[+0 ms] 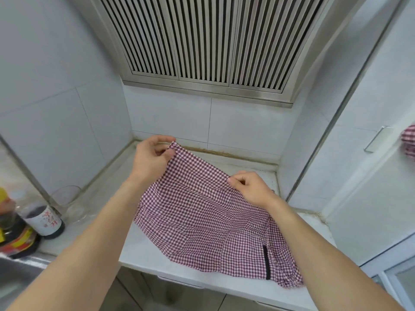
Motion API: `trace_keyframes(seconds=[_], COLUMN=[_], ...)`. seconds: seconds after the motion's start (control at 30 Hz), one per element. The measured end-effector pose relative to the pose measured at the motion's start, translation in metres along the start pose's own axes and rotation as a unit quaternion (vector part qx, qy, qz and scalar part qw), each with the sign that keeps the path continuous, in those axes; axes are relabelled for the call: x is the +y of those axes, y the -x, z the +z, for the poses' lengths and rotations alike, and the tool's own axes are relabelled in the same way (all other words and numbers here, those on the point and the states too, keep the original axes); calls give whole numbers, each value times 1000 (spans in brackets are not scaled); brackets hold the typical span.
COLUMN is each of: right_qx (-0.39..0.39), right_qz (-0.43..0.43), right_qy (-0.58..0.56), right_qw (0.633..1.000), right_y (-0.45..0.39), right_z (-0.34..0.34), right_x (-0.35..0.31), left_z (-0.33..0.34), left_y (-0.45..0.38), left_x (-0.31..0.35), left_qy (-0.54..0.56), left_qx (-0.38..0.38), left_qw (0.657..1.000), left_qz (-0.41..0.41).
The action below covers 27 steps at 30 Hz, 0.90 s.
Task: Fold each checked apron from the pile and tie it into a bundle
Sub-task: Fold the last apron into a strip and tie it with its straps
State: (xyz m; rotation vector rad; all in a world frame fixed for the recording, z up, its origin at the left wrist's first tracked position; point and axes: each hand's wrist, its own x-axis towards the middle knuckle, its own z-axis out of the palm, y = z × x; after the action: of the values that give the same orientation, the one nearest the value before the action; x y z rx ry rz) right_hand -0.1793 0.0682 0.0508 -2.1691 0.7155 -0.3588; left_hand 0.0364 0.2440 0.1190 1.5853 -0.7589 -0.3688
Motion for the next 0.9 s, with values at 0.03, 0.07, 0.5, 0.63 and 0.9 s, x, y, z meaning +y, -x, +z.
trace_keyframes(seconds=[0.03,0.07,0.5,0.63,0.9], right_qx=[25,53,169,125,-257], right_qz=[-5,-9,-36,-72,107], right_qy=[-11,-30,-45,5,227], right_qw=[1000,998,984,990,933], right_y=[0,1,12,12,32], right_z=[0,0,-12,-13,-36], right_x=[0,-2,-28,-32,27], left_z=[-2,-4,-4,-3,-40], left_y=[-1,-1,-3,-5,-12], left_x=[1,3,17,15,-20], left_qy=[-8,-17,-111,-238,-280], left_qx=[-6,-12,14,10,74], left_qw=[1000,1000,991,965,955], left_qz=[4,9,70,112,61])
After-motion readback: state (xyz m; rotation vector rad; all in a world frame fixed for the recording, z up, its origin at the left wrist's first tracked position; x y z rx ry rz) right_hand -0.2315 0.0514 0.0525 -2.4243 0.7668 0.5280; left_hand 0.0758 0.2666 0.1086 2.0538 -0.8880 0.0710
